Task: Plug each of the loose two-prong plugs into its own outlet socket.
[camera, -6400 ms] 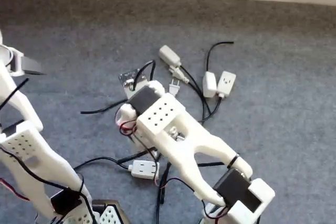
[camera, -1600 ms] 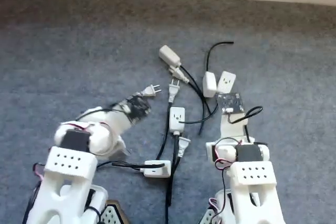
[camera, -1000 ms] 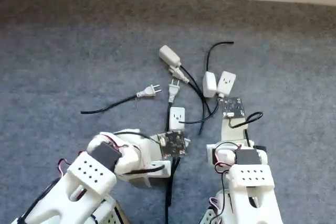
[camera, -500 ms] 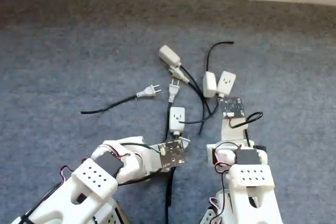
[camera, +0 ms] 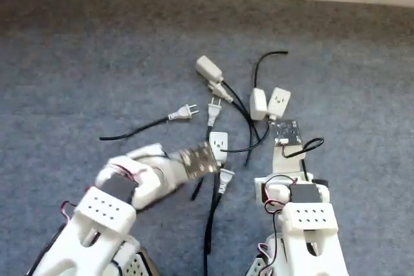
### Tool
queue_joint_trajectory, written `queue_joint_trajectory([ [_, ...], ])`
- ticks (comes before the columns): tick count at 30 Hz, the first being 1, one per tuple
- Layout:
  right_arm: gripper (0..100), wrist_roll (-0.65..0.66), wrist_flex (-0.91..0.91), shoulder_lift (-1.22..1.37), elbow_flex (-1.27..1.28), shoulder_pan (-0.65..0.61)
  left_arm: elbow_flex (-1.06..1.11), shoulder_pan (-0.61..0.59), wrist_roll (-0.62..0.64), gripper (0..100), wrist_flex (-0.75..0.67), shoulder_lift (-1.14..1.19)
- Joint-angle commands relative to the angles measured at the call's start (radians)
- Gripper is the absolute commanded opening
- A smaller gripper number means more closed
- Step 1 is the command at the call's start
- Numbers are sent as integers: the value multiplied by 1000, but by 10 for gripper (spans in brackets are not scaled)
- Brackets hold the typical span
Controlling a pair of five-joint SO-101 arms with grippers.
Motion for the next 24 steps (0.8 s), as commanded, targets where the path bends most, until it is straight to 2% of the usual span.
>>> queue_joint_trajectory([
  [1, 504, 3, -12, -13, -7, 8, -136, -182, -9, 110, 11, -7],
  [7, 504, 3, -12, -13, -5, 8, -271, -463, -61, 110, 11, -4],
  [11, 504, 3, -12, -13, -5, 7, -450, -542, 0, 113, 132, 93],
  [16, 504, 3, -12, -13, -5, 7, -857, -585, 137, 113, 308, 430],
  [24, 504, 9, -62, -18, 21, 7, -1627, -694, 187, 112, 468, 1104],
])
